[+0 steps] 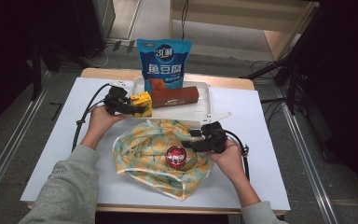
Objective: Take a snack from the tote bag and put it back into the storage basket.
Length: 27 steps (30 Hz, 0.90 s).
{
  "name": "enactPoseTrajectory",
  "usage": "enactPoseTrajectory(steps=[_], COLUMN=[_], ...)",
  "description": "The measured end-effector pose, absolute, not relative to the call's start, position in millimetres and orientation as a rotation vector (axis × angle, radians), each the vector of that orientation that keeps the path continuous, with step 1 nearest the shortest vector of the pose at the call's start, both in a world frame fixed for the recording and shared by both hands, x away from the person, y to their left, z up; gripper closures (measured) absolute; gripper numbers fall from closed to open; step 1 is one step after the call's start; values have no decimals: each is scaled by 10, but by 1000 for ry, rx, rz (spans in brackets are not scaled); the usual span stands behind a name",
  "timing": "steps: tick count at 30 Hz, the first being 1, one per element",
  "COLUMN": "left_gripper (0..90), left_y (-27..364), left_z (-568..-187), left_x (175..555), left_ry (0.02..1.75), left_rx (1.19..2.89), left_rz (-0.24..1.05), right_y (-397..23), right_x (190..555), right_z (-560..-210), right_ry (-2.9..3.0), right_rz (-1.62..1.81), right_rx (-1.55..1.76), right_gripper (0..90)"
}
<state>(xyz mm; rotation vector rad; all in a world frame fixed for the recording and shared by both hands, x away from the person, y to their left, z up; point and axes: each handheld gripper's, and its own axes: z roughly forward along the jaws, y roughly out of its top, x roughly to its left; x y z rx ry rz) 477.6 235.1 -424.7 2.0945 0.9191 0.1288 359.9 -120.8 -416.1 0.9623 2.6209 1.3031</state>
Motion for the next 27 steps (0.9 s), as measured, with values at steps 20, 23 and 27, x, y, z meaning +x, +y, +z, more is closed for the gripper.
enactPoseTrajectory(steps=[20, 23, 27], left_gripper=[406, 447, 539], left_y=[2582, 2613, 2605], left_z=[-4030, -3999, -3956], left_x=[4484, 4437, 4369], left_ry=[961, 961, 968], left_rx=[2058, 2042, 2067], left_rz=[145, 138, 149], right_y=[-1200, -1195, -1188], right_x=[3611, 3614, 3622], right_z=[-4141, -4136, -4131], right_ry=[2624, 2622, 2620], right_rz=[1307, 1312, 1314], right_rx=[949, 947, 942], right_gripper=[416, 416, 416])
